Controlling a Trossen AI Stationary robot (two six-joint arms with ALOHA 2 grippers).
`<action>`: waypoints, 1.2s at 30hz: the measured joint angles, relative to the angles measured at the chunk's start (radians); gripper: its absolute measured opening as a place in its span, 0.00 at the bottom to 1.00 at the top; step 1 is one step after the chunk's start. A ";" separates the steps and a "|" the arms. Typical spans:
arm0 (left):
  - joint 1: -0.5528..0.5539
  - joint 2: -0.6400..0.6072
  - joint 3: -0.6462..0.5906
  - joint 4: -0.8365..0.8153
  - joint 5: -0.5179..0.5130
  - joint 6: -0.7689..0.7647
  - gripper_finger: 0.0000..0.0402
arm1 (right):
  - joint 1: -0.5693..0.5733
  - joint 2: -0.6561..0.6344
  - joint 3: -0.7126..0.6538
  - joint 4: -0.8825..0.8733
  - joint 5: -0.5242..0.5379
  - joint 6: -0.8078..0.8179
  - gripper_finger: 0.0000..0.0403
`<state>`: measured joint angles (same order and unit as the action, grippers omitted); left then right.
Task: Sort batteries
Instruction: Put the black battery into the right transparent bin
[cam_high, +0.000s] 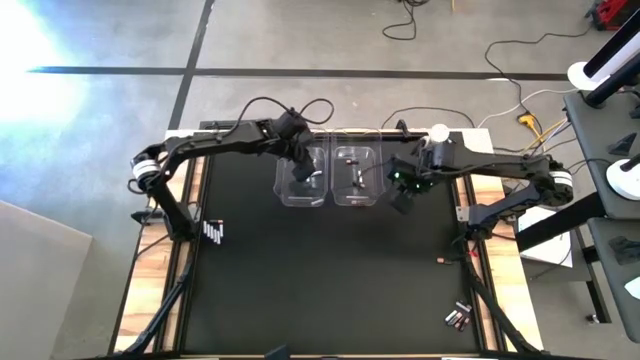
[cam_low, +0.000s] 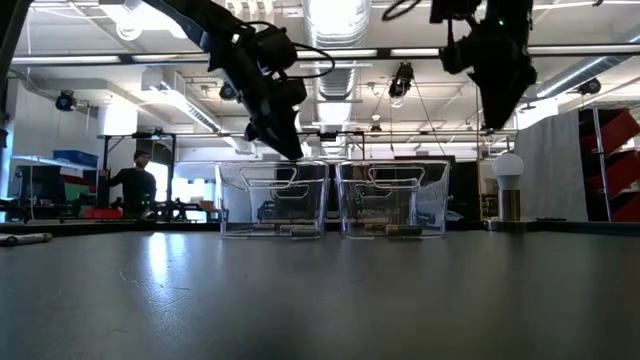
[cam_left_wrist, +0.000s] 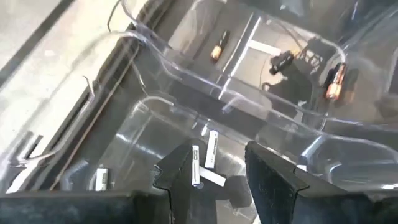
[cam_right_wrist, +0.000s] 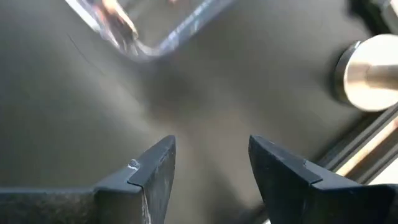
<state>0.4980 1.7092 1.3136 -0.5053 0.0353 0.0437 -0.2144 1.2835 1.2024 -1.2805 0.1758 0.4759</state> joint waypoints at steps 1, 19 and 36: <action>0.000 -0.009 0.000 0.000 0.000 0.000 0.32 | 0.010 0.000 -0.026 0.003 0.000 0.005 0.49; 0.000 -0.113 0.000 -0.012 0.000 0.000 0.32 | 0.354 0.002 -0.495 0.131 -0.461 0.461 0.46; 0.000 -0.108 0.000 -0.012 0.000 0.104 0.32 | 0.583 0.002 -0.673 0.379 -0.513 0.581 0.38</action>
<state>0.4980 1.6016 1.3140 -0.5171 0.0353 0.1481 0.3685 1.2851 0.5289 -0.9018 -0.3372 1.0572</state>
